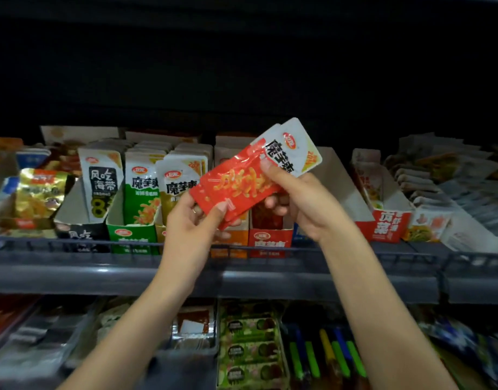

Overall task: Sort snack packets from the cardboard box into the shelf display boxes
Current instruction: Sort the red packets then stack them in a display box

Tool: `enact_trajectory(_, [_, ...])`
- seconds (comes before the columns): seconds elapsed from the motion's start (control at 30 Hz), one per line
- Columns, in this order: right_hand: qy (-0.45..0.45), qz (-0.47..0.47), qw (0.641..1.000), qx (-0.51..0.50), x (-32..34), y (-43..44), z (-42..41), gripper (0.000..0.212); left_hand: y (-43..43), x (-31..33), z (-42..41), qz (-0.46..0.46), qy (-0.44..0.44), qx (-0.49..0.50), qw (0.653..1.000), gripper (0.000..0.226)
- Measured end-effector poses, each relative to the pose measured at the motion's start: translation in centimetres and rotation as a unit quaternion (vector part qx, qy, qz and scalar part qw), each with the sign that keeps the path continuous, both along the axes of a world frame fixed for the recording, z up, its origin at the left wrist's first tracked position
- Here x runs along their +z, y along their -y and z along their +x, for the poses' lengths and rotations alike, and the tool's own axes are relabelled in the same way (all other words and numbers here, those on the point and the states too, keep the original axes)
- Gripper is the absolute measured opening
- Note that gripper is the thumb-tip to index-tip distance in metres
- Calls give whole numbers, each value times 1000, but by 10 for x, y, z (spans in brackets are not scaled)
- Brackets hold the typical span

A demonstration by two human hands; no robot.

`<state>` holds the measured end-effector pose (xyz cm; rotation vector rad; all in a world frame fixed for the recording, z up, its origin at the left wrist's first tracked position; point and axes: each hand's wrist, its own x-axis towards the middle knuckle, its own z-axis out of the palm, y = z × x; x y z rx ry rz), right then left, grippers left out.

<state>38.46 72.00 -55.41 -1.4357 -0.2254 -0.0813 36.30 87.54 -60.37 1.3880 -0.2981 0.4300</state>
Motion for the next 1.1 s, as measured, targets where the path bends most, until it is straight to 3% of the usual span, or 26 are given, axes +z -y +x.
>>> enact_trajectory(0.23, [60,-36,993,-93,4,-2,2,26,-14,2,13,87,41,-1,995,36])
enact_trajectory(0.4, [131,-104,977,-129,0,-15,4,25,-28,-5,10,134,70,53,987,28])
enact_trajectory(0.53, [167,-150,970,-92,-1,-20,6,25,-34,-3,6,117,69,98,986,10])
enact_trajectory(0.7, [136,-160,977,-46,3,-29,6,28,-38,6,0,111,78,151,979,9])
enact_trajectory(0.9, [1,-128,991,43,-2,-35,16,26,-37,15,-11,33,98,52,993,12])
enact_trajectory(1.03, [-36,-120,990,71,-6,-44,17,32,-45,18,-9,15,51,57,997,42])
enact_trajectory(1.1, [-19,-123,989,74,-5,-46,14,32,-52,19,-6,33,45,86,995,40])
